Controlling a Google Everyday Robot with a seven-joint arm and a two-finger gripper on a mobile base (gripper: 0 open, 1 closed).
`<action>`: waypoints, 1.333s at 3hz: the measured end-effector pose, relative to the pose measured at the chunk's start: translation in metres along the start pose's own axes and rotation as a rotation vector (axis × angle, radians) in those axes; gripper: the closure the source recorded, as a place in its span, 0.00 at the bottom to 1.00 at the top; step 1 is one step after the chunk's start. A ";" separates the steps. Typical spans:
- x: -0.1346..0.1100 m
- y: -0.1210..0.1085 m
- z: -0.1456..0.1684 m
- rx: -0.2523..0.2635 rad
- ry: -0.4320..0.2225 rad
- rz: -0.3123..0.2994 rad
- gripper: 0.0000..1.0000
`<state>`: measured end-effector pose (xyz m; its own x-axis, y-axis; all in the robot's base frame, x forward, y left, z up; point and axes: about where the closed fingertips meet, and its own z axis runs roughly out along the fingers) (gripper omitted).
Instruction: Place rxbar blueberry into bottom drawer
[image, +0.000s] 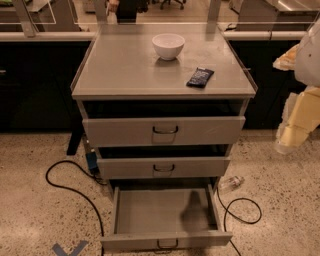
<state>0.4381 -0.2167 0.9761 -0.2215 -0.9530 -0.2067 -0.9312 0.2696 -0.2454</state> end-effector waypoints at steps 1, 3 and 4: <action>0.000 0.000 0.000 0.000 0.000 0.000 0.00; -0.024 -0.061 0.002 0.091 -0.001 0.130 0.00; -0.026 -0.064 0.000 0.105 -0.005 0.195 0.00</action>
Offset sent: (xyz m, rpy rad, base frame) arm 0.0531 0.0094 0.0046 0.0446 -0.0197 -0.0805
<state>0.5033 -0.2088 0.9974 -0.3929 -0.8809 -0.2640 -0.8356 0.4619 -0.2973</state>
